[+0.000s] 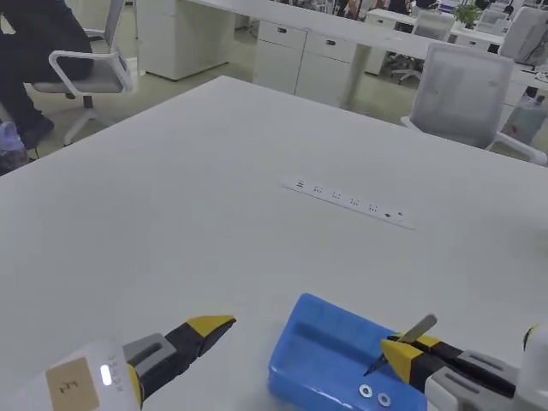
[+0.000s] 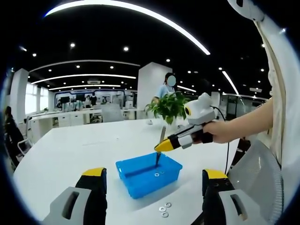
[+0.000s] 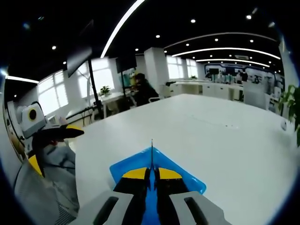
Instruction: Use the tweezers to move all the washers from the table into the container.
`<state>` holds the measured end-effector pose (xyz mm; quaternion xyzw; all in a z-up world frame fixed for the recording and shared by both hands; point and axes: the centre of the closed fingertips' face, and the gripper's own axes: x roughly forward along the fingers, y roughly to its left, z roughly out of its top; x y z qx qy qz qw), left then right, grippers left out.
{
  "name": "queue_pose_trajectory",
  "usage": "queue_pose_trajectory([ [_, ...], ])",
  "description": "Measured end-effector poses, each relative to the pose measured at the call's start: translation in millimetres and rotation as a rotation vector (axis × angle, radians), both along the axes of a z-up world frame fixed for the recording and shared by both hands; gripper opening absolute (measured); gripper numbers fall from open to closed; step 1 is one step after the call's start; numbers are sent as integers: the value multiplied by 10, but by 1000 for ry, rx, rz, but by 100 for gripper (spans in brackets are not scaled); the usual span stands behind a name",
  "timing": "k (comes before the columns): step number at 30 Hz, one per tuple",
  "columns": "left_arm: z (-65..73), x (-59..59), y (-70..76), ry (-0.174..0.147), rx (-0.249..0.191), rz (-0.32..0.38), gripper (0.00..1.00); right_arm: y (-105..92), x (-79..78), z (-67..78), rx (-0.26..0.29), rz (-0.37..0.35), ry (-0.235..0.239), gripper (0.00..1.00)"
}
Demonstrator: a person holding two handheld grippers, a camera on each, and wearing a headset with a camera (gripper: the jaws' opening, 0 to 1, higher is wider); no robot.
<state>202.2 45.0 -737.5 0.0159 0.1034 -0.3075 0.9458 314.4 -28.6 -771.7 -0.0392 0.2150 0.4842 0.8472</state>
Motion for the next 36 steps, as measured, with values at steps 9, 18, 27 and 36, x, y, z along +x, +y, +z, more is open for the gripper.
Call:
queue_pose_trajectory([
  [9,4,-1,-4,0,0,-1,85,12,-47,166,25,7,-26,3],
  [18,2,-6,-4,0,2,-2,85,66,-144,237,38,35,-32,3],
  [27,-6,-9,-7,2,2,-6,85,135,-306,213,51,78,-5,3],
  [36,-26,-11,-21,7,10,-13,85,190,-435,212,80,102,18,3],
])
